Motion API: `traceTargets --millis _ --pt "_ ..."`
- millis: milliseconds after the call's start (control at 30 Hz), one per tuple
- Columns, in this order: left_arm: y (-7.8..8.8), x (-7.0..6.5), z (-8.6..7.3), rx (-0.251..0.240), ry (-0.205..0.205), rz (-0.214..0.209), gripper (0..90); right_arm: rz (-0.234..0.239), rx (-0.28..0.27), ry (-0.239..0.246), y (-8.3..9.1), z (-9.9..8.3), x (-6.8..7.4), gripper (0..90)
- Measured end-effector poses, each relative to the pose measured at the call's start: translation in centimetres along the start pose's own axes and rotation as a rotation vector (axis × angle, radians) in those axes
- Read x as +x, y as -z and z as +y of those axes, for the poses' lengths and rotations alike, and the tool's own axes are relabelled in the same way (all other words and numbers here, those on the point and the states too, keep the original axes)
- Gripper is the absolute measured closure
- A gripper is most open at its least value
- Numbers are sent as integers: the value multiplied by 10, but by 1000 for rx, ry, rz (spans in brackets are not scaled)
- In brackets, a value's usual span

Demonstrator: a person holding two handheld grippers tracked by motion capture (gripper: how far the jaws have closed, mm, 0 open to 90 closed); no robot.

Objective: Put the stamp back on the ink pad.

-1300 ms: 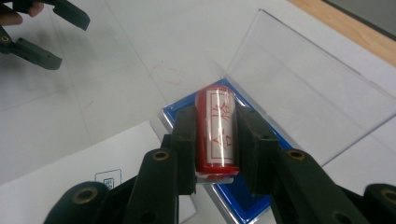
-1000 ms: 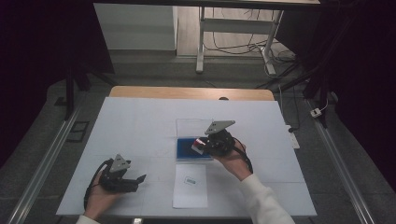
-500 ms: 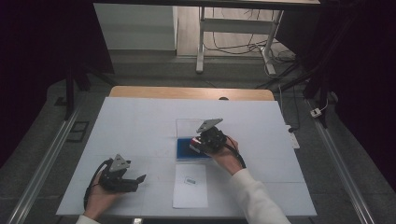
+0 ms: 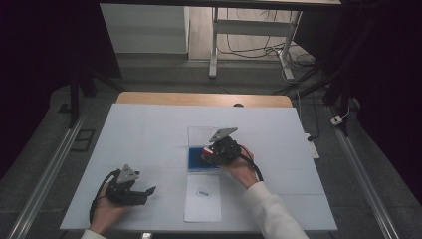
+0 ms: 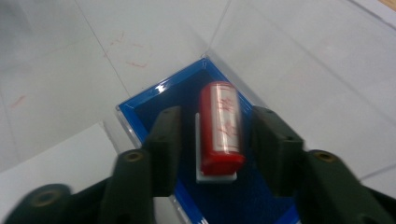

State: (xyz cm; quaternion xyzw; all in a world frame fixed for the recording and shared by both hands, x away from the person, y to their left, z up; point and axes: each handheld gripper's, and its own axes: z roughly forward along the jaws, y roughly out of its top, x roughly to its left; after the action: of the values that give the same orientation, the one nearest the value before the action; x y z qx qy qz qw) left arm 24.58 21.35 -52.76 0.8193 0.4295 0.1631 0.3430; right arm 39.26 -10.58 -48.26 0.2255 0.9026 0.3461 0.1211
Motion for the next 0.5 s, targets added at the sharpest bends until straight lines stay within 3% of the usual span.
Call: traceTargets --millis 233,500 --pt "1 0 0 -5 2 -3 190 -14 -120 -67 36 -17 -2 425" --pt "2 2 -2 -12 19 -9 191 -50 -169 -98 75 -58 -5 434"
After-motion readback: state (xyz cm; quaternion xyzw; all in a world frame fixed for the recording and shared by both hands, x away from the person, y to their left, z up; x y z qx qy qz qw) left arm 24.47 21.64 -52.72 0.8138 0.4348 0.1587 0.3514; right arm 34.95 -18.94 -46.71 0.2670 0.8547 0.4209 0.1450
